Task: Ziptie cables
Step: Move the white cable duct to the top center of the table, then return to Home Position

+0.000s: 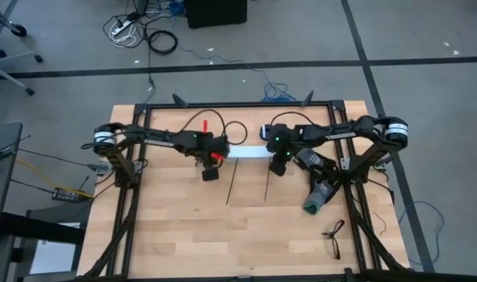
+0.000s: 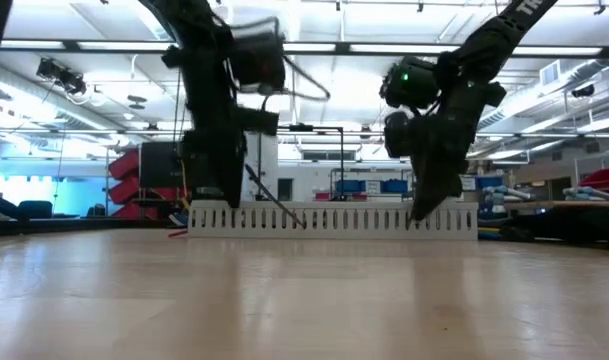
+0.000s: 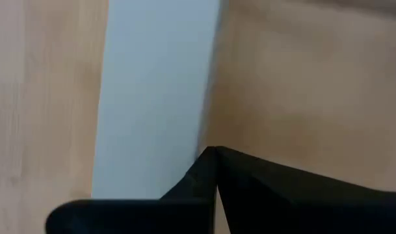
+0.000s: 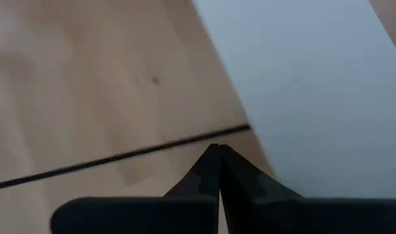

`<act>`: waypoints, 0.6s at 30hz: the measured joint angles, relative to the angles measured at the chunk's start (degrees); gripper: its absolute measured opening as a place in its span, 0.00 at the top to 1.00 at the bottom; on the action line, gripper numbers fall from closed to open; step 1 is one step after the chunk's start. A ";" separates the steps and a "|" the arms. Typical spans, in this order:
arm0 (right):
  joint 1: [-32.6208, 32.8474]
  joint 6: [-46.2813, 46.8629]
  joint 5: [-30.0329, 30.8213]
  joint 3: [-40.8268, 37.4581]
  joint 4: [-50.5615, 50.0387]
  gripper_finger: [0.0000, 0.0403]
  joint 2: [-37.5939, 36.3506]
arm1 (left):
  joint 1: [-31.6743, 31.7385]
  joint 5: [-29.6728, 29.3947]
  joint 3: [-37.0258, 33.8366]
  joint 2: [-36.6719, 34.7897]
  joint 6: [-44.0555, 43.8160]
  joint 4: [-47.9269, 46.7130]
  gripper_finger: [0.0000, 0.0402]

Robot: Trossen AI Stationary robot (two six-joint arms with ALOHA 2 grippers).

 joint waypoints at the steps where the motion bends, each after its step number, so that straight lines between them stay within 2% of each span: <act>1: -0.16 -0.03 -1.34 0.00 0.00 1.00 -0.60 | 0.10 1.09 0.00 -1.09 -0.06 0.31 1.00; 6: 0.76 -0.01 -5.03 1.44 0.27 1.00 -7.95 | -0.63 3.83 0.04 -10.31 -2.38 3.68 1.00; 11: 1.02 -0.31 -5.47 1.95 3.44 1.00 -18.64 | -0.69 2.60 0.04 -19.72 -4.99 6.31 1.00; 18: 1.33 0.09 -4.28 1.97 4.80 1.00 -33.49 | -0.68 -0.89 0.09 -30.55 -5.85 5.21 1.00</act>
